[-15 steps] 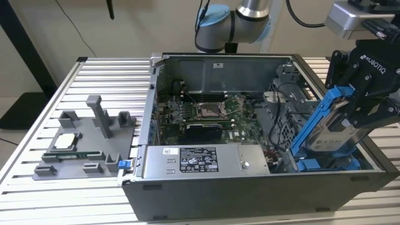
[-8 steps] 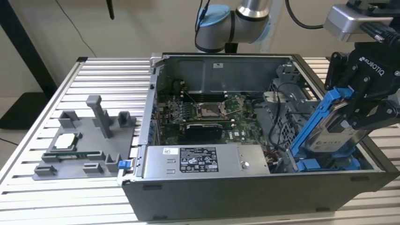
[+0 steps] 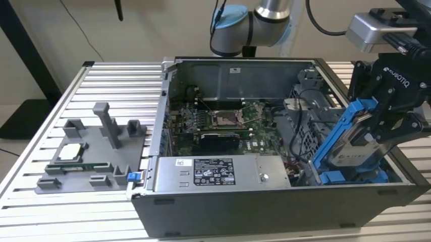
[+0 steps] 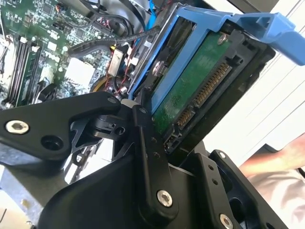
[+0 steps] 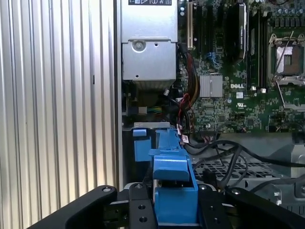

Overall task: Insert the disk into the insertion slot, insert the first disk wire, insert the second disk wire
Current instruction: 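Insert the disk into the insertion slot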

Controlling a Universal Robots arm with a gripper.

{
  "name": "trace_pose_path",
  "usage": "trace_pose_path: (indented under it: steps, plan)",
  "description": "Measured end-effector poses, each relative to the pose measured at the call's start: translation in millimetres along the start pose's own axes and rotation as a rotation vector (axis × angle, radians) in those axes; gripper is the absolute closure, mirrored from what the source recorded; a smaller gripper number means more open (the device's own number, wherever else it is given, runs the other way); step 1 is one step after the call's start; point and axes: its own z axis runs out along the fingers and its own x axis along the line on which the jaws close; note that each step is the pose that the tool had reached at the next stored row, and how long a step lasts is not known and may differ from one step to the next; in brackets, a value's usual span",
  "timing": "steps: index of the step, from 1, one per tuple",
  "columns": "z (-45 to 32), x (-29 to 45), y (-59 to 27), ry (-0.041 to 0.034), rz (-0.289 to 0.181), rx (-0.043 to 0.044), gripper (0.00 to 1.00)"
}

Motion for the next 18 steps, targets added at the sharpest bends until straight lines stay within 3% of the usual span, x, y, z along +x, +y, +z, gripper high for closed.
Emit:
trace_pose_path:
  steps: [11,18]
  plan:
    - [12.2,0.3,-0.5,-0.0007,0.0,0.0,1.0]
    - [12.8,0.3,-0.5,-0.0011,0.0,-0.0001,1.0]
